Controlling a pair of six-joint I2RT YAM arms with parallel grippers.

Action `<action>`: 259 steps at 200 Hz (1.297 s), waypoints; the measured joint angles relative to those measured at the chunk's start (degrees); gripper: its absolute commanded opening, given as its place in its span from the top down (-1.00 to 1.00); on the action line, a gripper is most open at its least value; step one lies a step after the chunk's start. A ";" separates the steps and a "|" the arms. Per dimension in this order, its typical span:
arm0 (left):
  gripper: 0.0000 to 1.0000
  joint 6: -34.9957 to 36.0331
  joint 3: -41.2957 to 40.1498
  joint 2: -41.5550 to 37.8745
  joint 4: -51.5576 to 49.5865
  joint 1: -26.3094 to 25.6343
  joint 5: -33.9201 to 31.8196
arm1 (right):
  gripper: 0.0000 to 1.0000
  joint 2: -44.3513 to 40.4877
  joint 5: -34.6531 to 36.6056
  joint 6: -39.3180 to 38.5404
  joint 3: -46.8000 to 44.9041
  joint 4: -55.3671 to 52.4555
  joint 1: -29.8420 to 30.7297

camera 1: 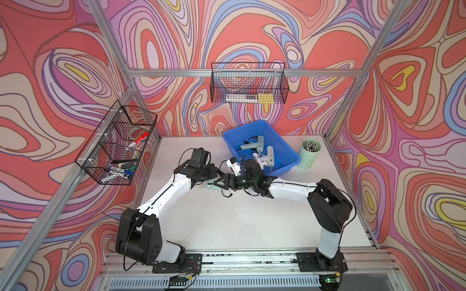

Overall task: Put the hot melt glue gun into the storage box
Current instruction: Pick up the hot melt adhesive gun from the center of the board.

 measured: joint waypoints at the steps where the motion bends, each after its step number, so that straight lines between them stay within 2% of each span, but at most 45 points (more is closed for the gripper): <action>1: 1.00 -0.02 0.02 -0.02 0.00 0.00 0.02 | -0.42 0.04 0.02 0.07 0.02 0.00 0.00; 18: 1.00 -0.17 0.13 -0.48 0.33 0.00 0.04 | -0.32 0.57 0.07 0.07 0.42 0.15 0.09; 62: 1.00 -0.37 0.50 -1.46 0.76 0.00 0.50 | 0.14 0.81 0.52 0.22 1.44 0.24 0.09; 97: 0.99 -0.68 0.55 -1.60 1.03 0.00 0.72 | 0.72 0.81 0.72 0.59 2.21 -0.02 0.17; 104: 0.76 -0.85 0.57 -1.64 1.16 0.07 0.90 | 0.85 0.81 0.68 0.52 2.23 0.02 0.07; 114: 0.24 -1.03 0.57 -1.64 1.40 0.07 0.87 | 1.00 0.79 0.72 0.68 2.29 -0.15 0.07; 127: -0.37 -1.03 0.57 -1.68 1.40 0.07 0.94 | 1.00 0.79 0.87 0.39 2.29 -0.35 0.09; 144: -0.97 -1.38 0.61 -2.03 1.64 0.09 1.05 | 1.00 0.66 1.36 -0.48 2.29 -2.01 0.09; 175: -0.98 -1.42 1.07 -5.35 1.60 0.11 1.05 | 1.00 -2.29 3.17 -2.78 2.49 -7.32 0.13; 210: -0.98 -1.42 1.11 -14.51 1.79 0.09 0.11 | 1.00 -8.31 5.75 -6.10 5.49 -13.09 0.13; 259: -0.99 -1.25 1.05 -26.10 2.01 0.11 -5.27 | 1.00 -15.58 10.34 -11.65 13.16 -19.21 -1.03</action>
